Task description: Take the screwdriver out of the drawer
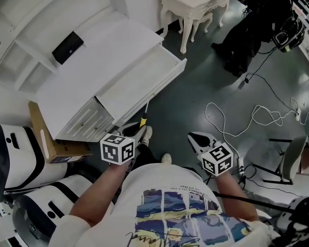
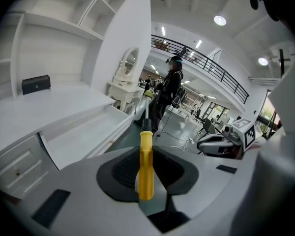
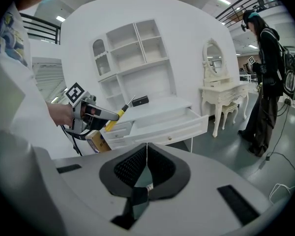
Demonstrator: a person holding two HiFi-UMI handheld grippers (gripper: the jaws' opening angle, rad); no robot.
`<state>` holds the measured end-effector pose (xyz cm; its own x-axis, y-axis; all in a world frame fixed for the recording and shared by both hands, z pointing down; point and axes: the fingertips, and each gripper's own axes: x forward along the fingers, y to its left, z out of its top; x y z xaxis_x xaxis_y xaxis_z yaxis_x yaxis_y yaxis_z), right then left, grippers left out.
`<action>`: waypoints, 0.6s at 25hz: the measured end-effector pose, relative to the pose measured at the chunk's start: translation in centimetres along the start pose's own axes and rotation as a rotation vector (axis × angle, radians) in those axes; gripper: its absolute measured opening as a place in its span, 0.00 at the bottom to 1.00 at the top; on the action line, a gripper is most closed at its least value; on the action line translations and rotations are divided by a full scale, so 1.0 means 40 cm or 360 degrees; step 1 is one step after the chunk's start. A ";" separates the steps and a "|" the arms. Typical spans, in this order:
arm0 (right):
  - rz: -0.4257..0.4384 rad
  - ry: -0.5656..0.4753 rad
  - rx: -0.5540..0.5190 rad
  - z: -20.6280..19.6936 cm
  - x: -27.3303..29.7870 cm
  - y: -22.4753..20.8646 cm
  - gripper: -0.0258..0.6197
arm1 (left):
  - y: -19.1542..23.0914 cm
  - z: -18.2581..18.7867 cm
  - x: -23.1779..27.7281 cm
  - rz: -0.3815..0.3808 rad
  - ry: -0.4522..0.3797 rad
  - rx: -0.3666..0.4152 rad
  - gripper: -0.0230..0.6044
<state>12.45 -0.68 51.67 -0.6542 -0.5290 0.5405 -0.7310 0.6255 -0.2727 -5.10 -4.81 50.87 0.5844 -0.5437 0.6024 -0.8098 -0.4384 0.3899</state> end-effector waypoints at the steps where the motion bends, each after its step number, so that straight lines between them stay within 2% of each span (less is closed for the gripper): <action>1: 0.0003 -0.0002 -0.0001 0.000 0.000 0.001 0.09 | -0.002 -0.001 -0.002 0.0001 -0.0001 -0.0002 0.18; 15: 0.0014 0.0003 -0.0014 -0.013 0.000 0.004 0.08 | -0.013 -0.013 -0.001 0.0001 0.0004 -0.0006 0.18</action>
<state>12.42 -0.29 52.02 -0.6601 -0.5224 0.5397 -0.7236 0.6350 -0.2705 -4.74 -4.18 51.03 0.5839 -0.5420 0.6045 -0.8103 -0.4354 0.3922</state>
